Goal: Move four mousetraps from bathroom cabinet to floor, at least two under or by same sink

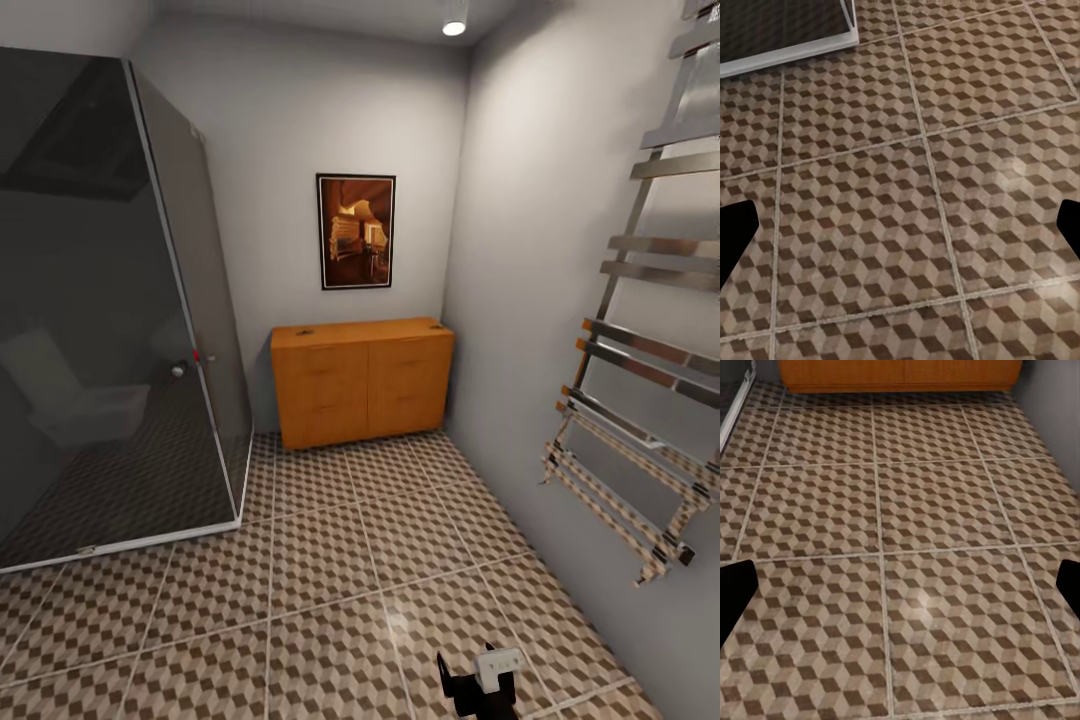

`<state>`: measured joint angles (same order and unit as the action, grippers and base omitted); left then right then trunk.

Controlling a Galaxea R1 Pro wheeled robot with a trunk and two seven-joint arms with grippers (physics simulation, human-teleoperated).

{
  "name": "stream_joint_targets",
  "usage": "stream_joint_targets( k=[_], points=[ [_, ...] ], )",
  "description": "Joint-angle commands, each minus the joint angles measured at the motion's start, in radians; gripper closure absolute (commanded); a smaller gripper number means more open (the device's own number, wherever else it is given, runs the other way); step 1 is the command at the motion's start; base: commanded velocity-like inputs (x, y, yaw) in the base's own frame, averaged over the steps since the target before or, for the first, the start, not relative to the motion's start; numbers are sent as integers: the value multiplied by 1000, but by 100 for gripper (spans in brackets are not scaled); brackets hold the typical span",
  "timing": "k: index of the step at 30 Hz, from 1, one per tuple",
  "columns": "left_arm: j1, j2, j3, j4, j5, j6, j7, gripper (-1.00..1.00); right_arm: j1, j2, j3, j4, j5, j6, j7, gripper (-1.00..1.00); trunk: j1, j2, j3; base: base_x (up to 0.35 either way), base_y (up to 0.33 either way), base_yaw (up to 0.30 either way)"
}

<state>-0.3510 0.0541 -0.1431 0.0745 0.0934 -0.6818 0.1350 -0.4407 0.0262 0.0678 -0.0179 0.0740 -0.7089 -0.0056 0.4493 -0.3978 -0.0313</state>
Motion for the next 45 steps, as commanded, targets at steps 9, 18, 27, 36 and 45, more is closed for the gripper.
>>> stream_joint_targets(
  k=[9, 18, 27, 36, 45],
  points=[
    [-2, 0, -9, 4, 9, -6, 0, -100, -1, 0, 6, 1, -2, -3, -1, -100, 1, -2, 12, 0, 0, 0],
    [-2, 0, -9, 4, 9, -5, 0, -100, -1, 0, 6, 1, -3, -3, -1, -100, 1, -2, 26, 0, 0, 0],
    [-2, 0, -9, 4, 9, -5, 0, -100, -1, 0, 7, 1, -3, -2, -1, -100, 1, -2, 40, 0, 0, 0],
    [-2, 0, -9, 4, 9, -5, 0, -100, -1, 0, 6, 1, -3, 0, -2, -100, 1, -2, 47, 0, 0, 0],
    [-2, 0, -9, 4, 9, -6, 0, -100, -1, 0, 6, 1, -2, 0, -1, -100, 1, -2, 43, 0, 0, -12]
  ],
)
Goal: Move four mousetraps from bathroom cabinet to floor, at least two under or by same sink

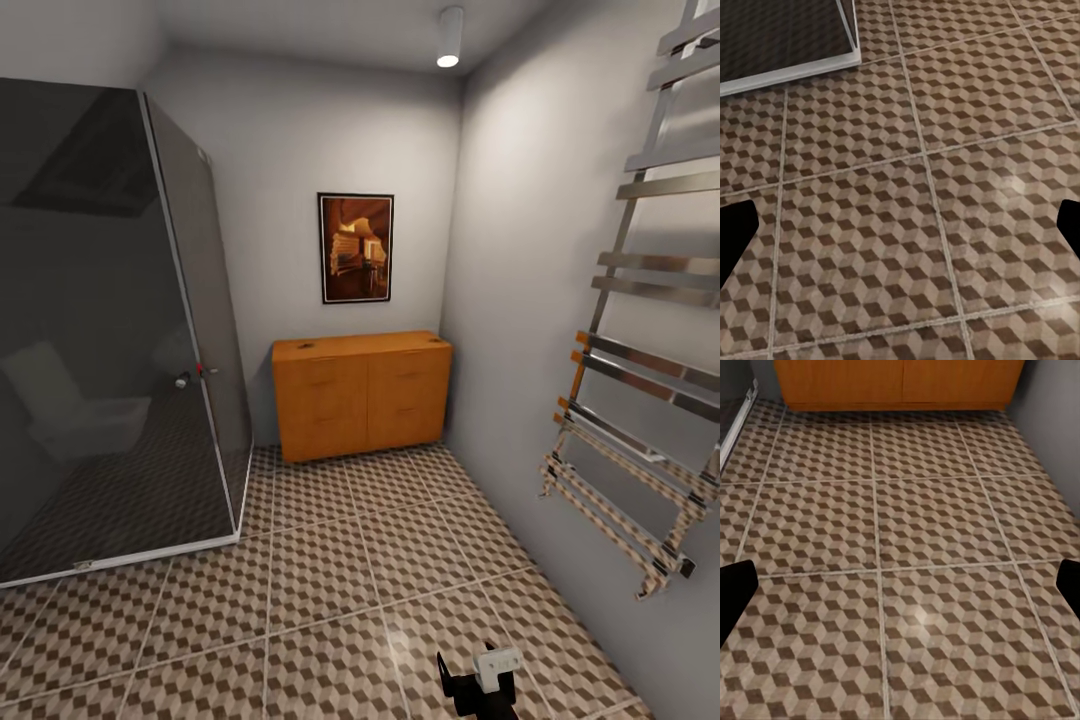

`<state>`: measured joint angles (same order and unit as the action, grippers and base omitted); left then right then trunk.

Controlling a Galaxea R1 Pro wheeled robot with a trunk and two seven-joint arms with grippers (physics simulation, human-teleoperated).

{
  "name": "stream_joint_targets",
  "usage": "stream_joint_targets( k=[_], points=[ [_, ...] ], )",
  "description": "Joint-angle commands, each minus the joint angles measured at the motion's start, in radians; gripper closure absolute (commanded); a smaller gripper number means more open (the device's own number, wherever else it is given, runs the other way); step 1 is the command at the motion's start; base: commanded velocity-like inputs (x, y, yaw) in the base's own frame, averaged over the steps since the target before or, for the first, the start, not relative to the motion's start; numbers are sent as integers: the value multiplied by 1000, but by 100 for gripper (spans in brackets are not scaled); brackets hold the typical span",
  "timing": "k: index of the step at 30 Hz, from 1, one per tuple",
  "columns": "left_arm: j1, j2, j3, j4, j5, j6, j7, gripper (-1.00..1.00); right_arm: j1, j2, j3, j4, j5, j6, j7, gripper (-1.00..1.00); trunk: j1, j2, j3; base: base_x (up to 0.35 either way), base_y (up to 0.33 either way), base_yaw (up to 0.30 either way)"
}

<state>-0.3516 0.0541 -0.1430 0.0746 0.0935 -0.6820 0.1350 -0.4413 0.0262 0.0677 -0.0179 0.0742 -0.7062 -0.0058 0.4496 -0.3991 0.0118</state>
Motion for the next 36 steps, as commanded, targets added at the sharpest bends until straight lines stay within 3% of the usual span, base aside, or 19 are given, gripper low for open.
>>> stream_joint_targets(
  k=[1, 17, 36],
  points=[
    [-1, 0, -9, 4, 9, -5, 0, -100, 0, 0, 6, 1, -3, -3, -1, -100, 0, -1, -2, 0, 0, -48],
    [-1, 0, -9, 4, 9, -5, 0, -100, 0, 0, 6, 1, -2, -3, -2, -100, 0, -1, -24, 0, 0, -59],
    [-1, 0, -9, 4, 9, -5, 0, -100, 0, 0, 6, 1, -2, -3, -2, -100, 0, -1, -27, 0, 0, -3]
  ],
)
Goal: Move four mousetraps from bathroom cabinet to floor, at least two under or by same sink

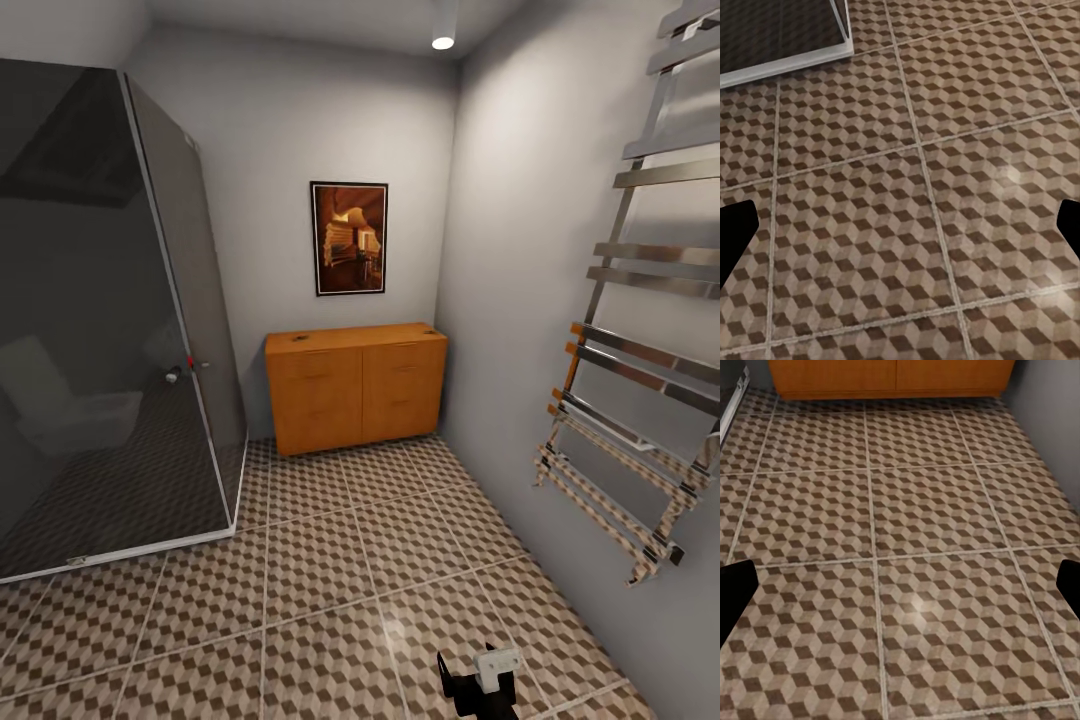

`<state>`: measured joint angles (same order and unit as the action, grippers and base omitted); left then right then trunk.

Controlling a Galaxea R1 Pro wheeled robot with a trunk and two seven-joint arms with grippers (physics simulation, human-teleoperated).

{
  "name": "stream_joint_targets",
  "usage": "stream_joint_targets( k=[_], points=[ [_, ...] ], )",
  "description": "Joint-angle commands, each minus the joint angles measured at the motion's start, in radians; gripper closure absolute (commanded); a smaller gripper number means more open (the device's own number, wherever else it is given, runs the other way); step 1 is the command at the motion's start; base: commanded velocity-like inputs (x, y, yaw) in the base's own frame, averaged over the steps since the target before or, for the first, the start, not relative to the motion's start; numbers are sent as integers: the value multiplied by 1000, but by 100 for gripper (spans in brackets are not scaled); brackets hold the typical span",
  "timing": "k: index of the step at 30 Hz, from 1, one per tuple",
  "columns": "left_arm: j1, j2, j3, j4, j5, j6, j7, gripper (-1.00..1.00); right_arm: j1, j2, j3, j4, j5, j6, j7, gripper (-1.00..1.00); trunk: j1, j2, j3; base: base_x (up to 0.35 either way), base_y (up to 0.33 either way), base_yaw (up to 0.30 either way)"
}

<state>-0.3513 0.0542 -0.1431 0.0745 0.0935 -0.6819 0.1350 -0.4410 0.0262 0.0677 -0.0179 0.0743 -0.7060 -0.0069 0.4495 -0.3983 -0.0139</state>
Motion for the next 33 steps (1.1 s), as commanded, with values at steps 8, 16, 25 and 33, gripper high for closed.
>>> stream_joint_targets(
  k=[8, 16, 25, 33],
  points=[
    [-2, 0, -9, 4, 9, -5, 0, -100, -1, 0, 6, 1, -3, -3, -1, -100, 1, -2, -1, 158, 0, 0],
    [-2, 0, -9, 4, 9, -5, 0, -100, -1, 0, 6, 1, -2, -3, -1, -100, 1, -2, -1, 307, 0, 0],
    [-2, 0, -9, 4, 9, -5, 0, -100, -1, 0, 6, 1, -3, -3, -1, -100, 1, -2, -1, 284, 0, 0],
    [-2, 0, -9, 4, 9, -5, 0, -100, -1, 0, 6, 1, -3, -3, -1, -100, 1, -2, -1, 271, 0, 0]
  ],
)
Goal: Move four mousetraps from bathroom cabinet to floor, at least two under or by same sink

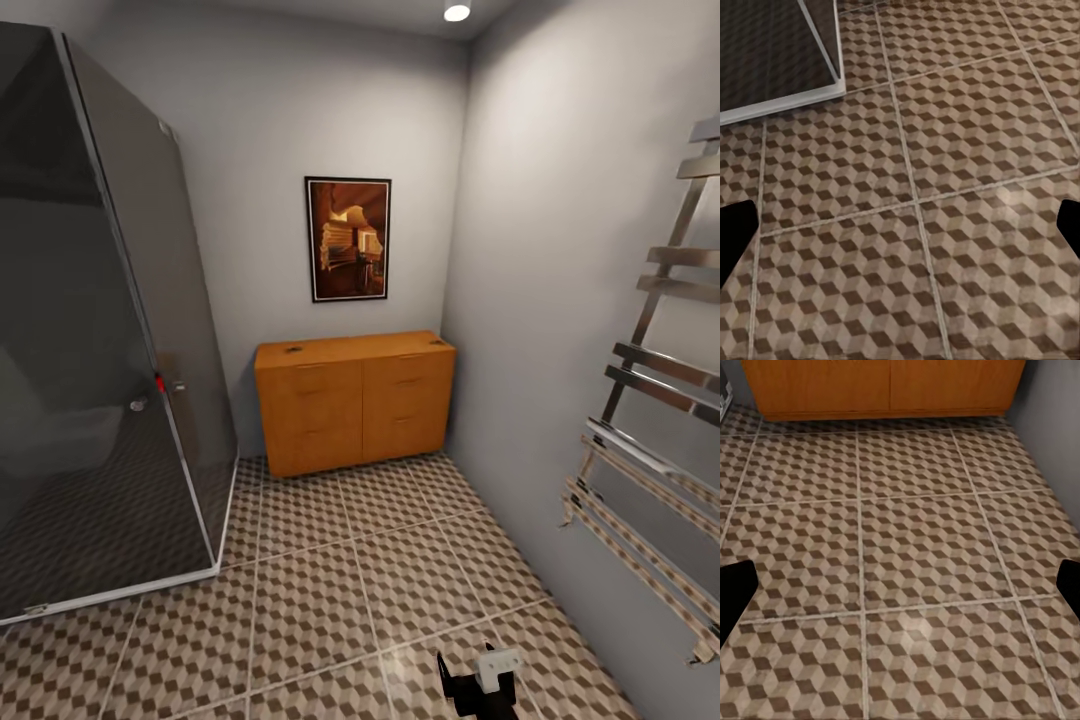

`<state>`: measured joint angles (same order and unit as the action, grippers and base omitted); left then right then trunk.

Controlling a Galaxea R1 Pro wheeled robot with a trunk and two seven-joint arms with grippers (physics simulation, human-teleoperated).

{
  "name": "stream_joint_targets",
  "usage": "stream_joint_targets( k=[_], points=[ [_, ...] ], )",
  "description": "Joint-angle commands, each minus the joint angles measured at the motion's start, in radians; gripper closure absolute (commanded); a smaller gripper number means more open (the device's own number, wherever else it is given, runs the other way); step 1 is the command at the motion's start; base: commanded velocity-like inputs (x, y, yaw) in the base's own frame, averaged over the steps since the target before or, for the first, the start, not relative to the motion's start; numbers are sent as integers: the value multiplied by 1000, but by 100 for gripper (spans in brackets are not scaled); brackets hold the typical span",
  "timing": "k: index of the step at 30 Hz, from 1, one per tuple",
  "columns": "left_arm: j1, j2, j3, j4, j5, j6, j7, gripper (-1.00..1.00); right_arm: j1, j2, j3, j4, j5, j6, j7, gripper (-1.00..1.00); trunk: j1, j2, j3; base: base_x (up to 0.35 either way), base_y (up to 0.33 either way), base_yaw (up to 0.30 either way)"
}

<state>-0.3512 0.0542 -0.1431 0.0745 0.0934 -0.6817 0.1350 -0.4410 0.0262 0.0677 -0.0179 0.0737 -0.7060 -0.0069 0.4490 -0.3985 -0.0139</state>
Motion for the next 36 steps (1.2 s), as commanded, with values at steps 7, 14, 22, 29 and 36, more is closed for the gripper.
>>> stream_joint_targets(
  k=[7, 14, 22, 29, 36],
  points=[
    [-2, 0, -9, 4, 9, -6, 0, -100, -1, 0, 6, 1, -2, -3, -1, -100, 1, -2, -1, 261, 0, 0],
    [-2, -1, -9, 4, 9, -6, 0, -100, -1, 0, 7, 1, -3, -3, -1, -100, 1, -2, -1, 258, 0, 0],
    [-2, -1, -9, 4, 9, -6, 0, -100, -1, 0, 6, 1, -2, -3, 0, -100, 1, -2, -1, 257, 0, 0],
    [-2, -1, -9, 4, 9, -6, 0, -100, -1, 0, 6, 1, -2, -3, 0, -100, 1, -2, -1, 250, 0, 0],
    [-2, -1, -9, 4, 9, -6, 0, -100, -1, 0, 6, 1, -2, -3, 0, -100, 1, -2, -1, 241, 0, 0]
  ],
)
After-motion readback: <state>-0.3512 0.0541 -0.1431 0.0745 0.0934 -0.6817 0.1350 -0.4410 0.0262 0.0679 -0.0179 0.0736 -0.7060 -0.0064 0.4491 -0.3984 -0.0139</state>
